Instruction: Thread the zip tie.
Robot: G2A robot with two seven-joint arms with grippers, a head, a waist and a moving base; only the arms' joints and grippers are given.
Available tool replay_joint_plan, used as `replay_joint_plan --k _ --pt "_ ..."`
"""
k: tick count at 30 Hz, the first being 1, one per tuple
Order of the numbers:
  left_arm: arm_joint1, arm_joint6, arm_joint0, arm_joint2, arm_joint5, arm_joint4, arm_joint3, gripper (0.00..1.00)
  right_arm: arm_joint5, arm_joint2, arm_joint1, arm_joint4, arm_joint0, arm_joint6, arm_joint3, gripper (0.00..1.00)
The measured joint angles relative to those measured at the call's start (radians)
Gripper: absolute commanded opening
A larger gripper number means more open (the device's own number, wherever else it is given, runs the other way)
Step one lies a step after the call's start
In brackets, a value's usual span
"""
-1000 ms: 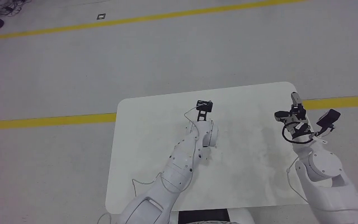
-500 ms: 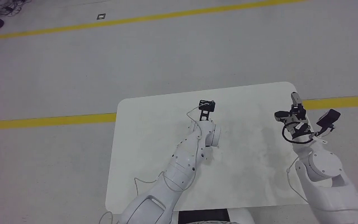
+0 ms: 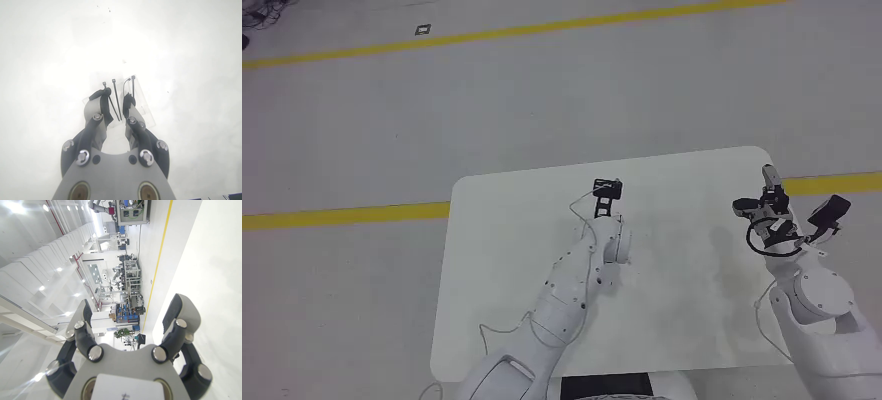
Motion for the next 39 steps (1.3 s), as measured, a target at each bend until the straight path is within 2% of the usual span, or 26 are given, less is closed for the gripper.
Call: replay_joint_plan --k 5,10,17,25,39 --pt "0.006 -0.011 -0.002 0.006 0.0 0.0 -0.002 0.17 0.0 0.0 0.0 0.0 0.0 0.0 0.0 1.0" --pt "0.009 -0.015 0.002 0.008 0.0 0.0 -0.009 0.11 0.0 0.0 0.0 0.0 0.0 0.0 0.0 1.0" --pt "0.012 -0.026 -0.004 0.011 0.0 0.0 -0.004 0.13 0.0 0.0 0.0 0.0 0.0 0.0 0.0 1.0" --pt "0.013 -0.032 -0.021 0.018 0.0 0.0 0.023 0.19 0.0 0.0 0.0 0.0 0.0 0.0 0.0 1.0" --pt "-0.003 -0.029 -0.047 0.015 0.0 0.0 0.079 0.16 0.0 0.0 0.0 0.0 0.0 0.0 0.0 1.0"
